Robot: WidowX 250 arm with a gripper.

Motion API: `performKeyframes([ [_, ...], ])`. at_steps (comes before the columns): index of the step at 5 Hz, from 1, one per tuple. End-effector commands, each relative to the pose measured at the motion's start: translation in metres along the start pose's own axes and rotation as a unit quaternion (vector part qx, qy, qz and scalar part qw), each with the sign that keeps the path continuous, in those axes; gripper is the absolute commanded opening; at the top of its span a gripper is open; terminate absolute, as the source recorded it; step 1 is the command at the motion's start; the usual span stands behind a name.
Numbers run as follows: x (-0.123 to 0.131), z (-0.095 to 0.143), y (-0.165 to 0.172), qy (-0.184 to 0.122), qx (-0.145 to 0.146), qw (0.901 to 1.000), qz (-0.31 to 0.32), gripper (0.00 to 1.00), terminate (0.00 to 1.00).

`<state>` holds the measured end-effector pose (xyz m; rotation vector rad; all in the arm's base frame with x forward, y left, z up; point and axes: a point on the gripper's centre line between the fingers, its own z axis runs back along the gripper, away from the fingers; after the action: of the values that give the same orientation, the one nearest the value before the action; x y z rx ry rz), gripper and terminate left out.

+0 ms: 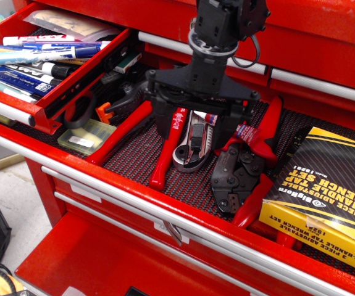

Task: Pick up glue and put into drawer

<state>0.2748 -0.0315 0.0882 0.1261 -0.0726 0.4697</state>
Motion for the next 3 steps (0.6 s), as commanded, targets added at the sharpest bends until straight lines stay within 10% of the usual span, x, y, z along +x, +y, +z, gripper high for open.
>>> performKeyframes([
  [1, 0.035, -0.003, -0.034, -0.086, -0.050, 0.9693, 0.225, 1.00, 0.00],
  [3, 0.053, -0.002, -0.050, -0.121, -0.037, 0.9444, 0.303, 1.00, 0.00],
])
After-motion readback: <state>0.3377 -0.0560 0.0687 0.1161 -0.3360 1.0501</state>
